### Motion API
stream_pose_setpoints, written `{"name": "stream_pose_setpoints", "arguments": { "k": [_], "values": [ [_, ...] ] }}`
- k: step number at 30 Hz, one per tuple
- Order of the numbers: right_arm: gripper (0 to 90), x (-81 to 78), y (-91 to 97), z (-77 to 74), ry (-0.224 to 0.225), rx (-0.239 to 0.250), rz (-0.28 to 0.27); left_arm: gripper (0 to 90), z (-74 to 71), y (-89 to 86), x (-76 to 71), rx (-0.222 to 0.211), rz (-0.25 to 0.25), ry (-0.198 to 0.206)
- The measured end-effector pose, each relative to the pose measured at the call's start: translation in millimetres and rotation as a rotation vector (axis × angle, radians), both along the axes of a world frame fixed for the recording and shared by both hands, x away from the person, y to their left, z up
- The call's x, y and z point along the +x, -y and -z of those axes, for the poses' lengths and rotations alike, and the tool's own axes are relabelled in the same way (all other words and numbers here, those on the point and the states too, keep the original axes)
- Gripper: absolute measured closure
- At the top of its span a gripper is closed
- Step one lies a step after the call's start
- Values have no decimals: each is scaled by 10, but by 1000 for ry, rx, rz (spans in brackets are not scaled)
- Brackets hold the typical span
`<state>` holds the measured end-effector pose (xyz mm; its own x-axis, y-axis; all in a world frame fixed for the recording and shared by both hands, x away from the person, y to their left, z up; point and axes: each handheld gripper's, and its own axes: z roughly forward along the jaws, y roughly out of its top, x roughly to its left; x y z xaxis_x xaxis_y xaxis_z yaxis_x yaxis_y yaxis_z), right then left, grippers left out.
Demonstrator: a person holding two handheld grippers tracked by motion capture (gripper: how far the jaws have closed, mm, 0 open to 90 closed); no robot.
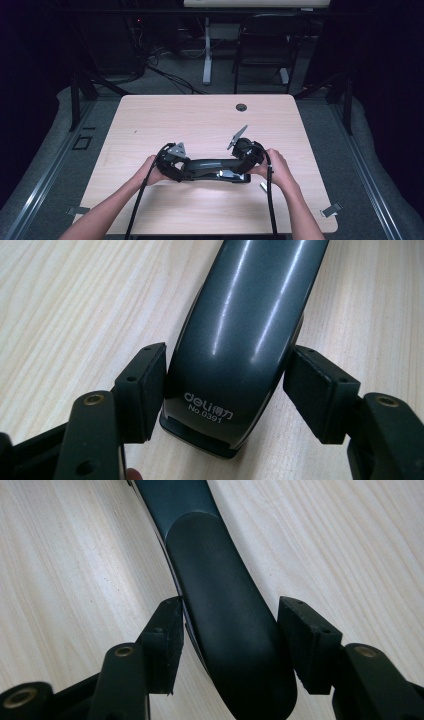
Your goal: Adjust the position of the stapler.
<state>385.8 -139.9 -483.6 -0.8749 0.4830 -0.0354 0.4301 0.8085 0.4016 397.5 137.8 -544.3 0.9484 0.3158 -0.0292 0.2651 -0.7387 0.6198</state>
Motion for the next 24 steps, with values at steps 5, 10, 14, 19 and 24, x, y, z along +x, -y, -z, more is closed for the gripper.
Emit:
{"name": "stream_pose_setpoints", "arguments": {
  "k": [5, 10, 14, 19, 24],
  "values": [
    [437, 23, 5, 3, -1, 9, -1, 349, 0, 5, -20, -1, -17, 0],
    [432, 54, 18, 5, -4, 18, -5, 349, 1, 12, -39, -1, -34, 0],
    [425, 65, 21, 6, -1, 17, -7, 348, 0, 19, -54, -2, -51, -2],
    [419, 67, 30, 1, 5, 15, -3, 345, -2, 25, -59, -1, -58, -4],
    [411, 53, 39, 18, 6, 47, 17, 347, -2, 16, -52, -5, -53, -5]
  ]
}}
